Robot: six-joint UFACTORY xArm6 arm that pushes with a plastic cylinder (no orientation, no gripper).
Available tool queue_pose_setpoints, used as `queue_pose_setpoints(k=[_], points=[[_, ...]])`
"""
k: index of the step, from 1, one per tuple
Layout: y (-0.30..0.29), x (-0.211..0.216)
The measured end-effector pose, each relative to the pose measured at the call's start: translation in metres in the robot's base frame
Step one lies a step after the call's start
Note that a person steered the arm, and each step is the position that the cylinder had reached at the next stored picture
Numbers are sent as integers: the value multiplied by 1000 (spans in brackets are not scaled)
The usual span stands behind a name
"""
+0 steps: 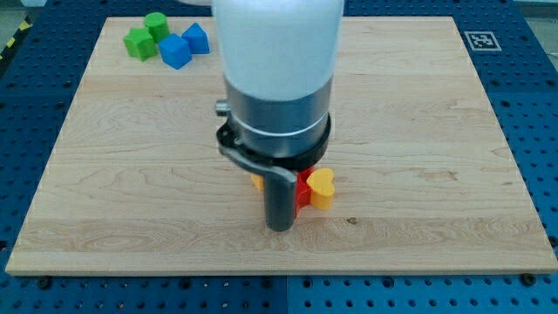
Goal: Move the red star into the red circle
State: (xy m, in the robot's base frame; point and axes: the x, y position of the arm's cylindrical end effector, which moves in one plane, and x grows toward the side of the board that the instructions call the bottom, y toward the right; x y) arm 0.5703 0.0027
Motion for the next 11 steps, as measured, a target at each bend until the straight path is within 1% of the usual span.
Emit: queue_pose_setpoints(k=[1, 2, 3, 4, 5, 6, 9, 10, 11], points=[[35, -1], [69, -12], [100, -35], [107, -46], [108, -18], [100, -11], [-3, -3], [-18, -11], [-18, -37]])
